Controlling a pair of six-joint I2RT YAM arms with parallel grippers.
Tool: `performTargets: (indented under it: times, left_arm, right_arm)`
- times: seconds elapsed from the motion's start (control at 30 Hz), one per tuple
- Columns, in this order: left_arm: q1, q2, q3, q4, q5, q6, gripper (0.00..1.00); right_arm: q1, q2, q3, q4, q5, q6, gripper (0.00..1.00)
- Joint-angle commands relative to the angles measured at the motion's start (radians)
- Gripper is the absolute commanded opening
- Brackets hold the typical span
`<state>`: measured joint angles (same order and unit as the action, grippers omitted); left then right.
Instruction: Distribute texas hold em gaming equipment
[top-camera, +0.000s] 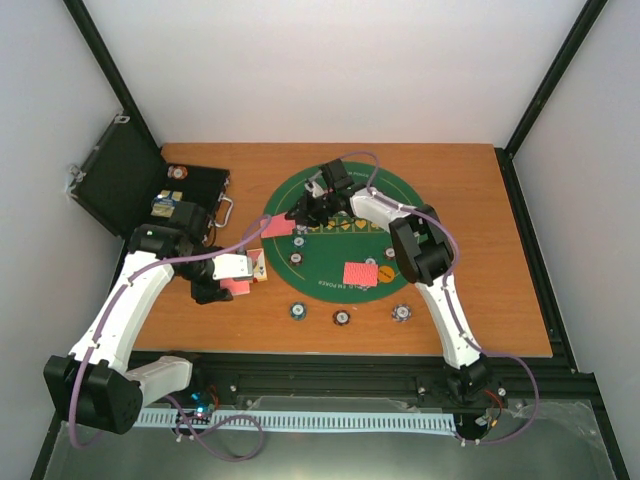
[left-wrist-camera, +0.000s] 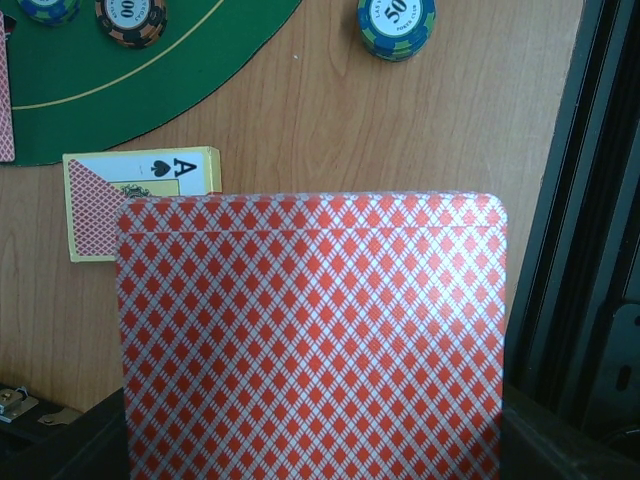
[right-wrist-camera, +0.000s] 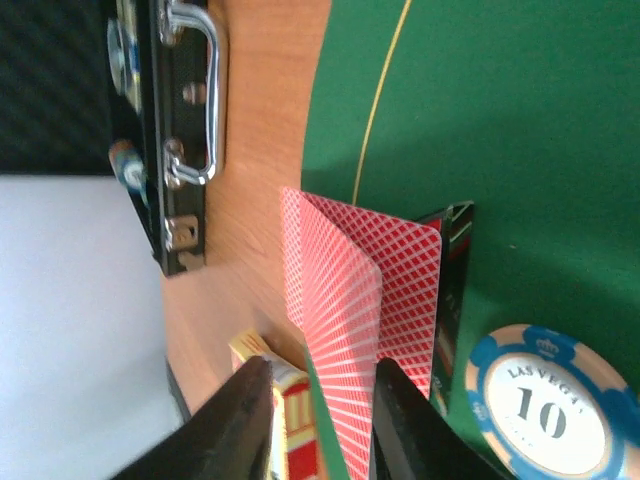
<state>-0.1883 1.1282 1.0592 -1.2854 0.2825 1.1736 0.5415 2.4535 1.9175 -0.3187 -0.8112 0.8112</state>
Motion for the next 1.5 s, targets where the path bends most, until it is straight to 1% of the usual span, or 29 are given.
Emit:
performTargets:
  times: [0.0,0.1,0.17,0.3,0.37,0.43,0.6,0.67,0.73,0.8,0.87,1.03,1.17,1.47]
  left_arm:
    - [-0.002,-0.011,0.027,-0.017,0.019,-0.009,0.01]
    - [-0.003,-0.009,0.025,-0.018,0.02,-0.012,0.01]
    - [-0.002,-0.006,0.021,-0.018,0.017,-0.014,0.01]
    - [-0.002,-0.004,0.031,-0.026,0.022,-0.018,0.01]
    - [-0.002,-0.009,0.036,-0.029,0.025,-0.018,0.01]
    - [-0.003,-0.013,0.04,-0.027,0.027,-0.017,0.02]
    - [-0.002,-0.002,0.047,-0.029,0.032,-0.023,0.02]
    - [-0.002,-0.003,0.044,-0.026,0.036,-0.026,0.02]
    - [-0.002,-0.005,0.045,-0.022,0.04,-0.028,0.02]
    - [-0.002,-0.005,0.047,-0.022,0.043,-0.028,0.02]
    - [-0.003,-0.004,0.047,-0.02,0.043,-0.029,0.01]
    - [-0.003,-0.001,0.057,-0.026,0.056,-0.038,0.01]
    - [-0.002,-0.001,0.062,-0.03,0.064,-0.04,0.01]
    - [-0.002,-0.001,0.077,-0.038,0.074,-0.041,0.01]
  right_arm:
    - [-0.016,-0.042,0.057,-0.169,0.061,-0.098,0.35]
    - [-0.027,-0.109,-0.002,-0.187,0.086,-0.119,0.4]
    - [-0.032,-0.181,-0.079,-0.155,0.08,-0.123,0.44]
    - [-0.032,-0.303,-0.195,-0.152,0.111,-0.136,0.49]
    - [-0.027,-0.392,-0.322,-0.053,0.093,-0.089,0.52]
    - [0.0,-0.489,-0.45,0.051,0.074,-0.039,0.58]
    - [0.135,-0.677,-0.695,0.256,0.082,0.063,0.71]
    - [0.19,-0.741,-0.774,0.343,0.091,0.113,0.74]
    - [0.24,-0.779,-0.865,0.452,0.097,0.18,0.75]
    - [0.283,-0.802,-0.918,0.552,0.106,0.246,0.75]
    - [0.322,-0.807,-0.939,0.621,0.112,0.276,0.75]
    - [0.392,-0.777,-0.922,0.702,0.119,0.312,0.74]
    - [0.418,-0.739,-0.906,0.762,0.11,0.339,0.74]
    - [0.448,-0.649,-0.845,0.845,0.083,0.388,0.7]
